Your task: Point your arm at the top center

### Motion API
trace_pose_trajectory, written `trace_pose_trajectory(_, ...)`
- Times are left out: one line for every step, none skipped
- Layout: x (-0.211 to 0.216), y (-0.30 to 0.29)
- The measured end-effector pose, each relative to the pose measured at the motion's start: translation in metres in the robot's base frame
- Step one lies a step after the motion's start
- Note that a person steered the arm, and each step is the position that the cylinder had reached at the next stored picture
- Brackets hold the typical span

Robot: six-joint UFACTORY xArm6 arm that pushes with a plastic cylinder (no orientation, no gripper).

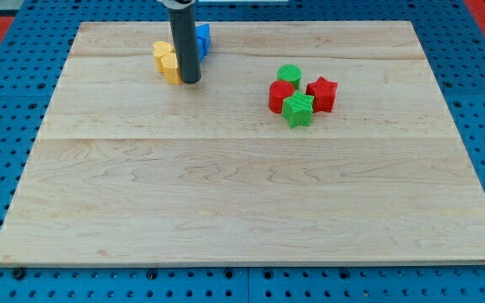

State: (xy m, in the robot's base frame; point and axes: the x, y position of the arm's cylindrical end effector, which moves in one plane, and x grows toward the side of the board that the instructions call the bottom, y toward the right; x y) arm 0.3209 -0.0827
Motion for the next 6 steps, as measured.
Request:
trace_pose_trajectory(-0.010,0.000)
trace_pose_trajectory(-0.006,0.005)
trace_pose_trajectory(-0.005,0.049)
trace_pose_trajectory(-0.015,0.076)
trace_pose_trajectory(-0.045,0.112)
trace_pose_trajectory(-0.078,0.158)
